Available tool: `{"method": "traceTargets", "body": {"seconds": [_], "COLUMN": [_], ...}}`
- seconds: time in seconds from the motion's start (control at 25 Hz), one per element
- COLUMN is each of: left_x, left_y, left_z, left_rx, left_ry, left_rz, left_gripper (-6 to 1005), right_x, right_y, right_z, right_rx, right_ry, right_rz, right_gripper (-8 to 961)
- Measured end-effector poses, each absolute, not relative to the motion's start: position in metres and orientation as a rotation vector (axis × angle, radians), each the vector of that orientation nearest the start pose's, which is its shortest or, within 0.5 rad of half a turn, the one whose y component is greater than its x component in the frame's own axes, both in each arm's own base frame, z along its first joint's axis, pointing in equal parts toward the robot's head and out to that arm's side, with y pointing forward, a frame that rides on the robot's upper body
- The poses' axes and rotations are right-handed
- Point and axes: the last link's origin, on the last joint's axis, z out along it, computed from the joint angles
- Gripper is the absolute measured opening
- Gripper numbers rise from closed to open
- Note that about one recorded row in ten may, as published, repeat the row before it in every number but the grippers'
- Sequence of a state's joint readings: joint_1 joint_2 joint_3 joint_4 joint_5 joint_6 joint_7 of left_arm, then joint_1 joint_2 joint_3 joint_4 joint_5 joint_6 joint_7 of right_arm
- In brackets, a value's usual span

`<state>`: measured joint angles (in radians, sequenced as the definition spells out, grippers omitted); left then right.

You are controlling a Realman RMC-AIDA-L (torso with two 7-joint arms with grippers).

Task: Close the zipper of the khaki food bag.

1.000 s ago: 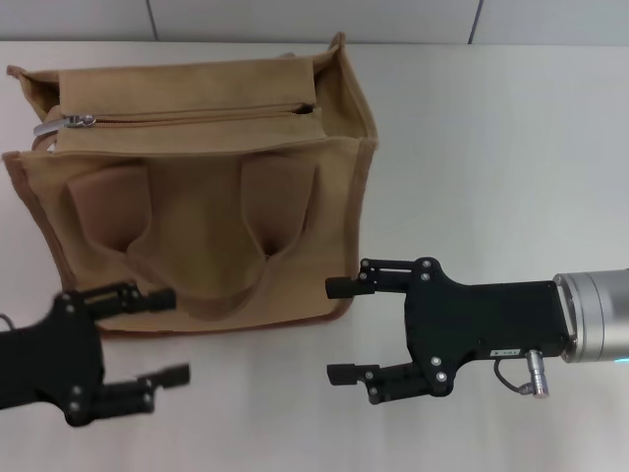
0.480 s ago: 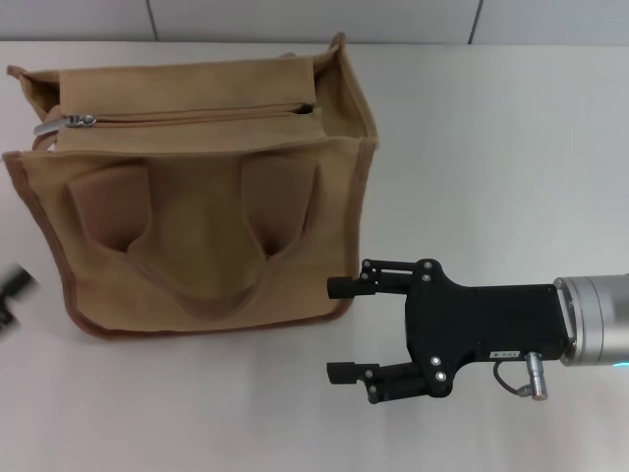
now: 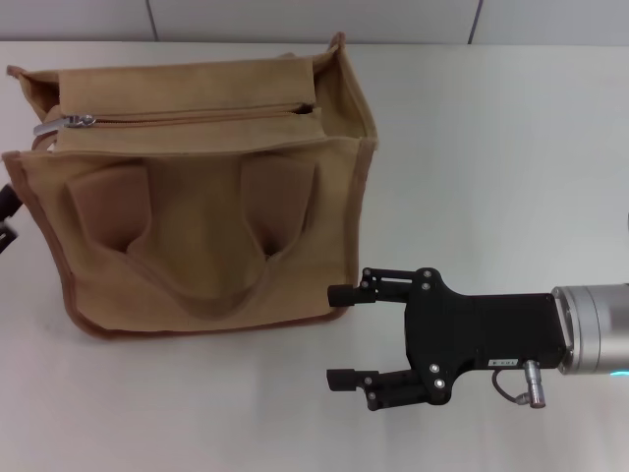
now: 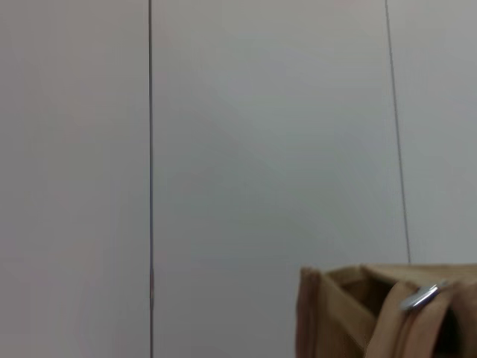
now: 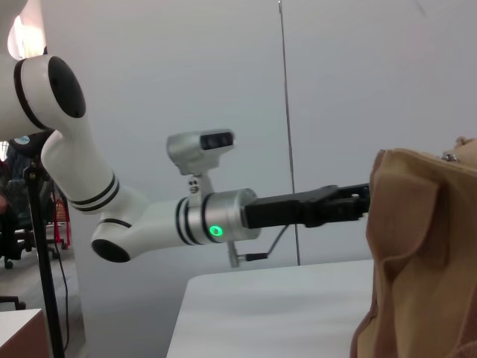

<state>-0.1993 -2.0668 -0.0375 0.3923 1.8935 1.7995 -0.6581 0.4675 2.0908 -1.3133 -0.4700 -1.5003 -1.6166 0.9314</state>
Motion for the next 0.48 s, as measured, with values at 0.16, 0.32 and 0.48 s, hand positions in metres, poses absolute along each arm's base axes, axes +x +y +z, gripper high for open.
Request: {"method": "traceTargets", "body": {"seconds": [0.16, 0.32, 0.48], "left_x": [-0.365, -0.360, -0.355], "left_y": [0.229, 0.242, 0.247], "left_z": [0.052, 0.044, 0.046], "left_rx": [-1.928, -1.958, -1.912], "left_ry": [-0.391, -0.398, -0.400], "left_rz": [-0.839, -0.839, -0.889], "left_gripper": [756, 756, 756], "right_x": [0.226, 0.228, 0.227], "right_y": [0.262, 0.261, 0.262], "right_z": [-0.074, -0.074, -0.074], "right_rx": [-2.967, -2.954, -2.946], "right_ry": [0.106, 0.107, 0.105], "right_rz": [1.018, 1.028, 1.039], "right_gripper": [783, 782, 782]}}
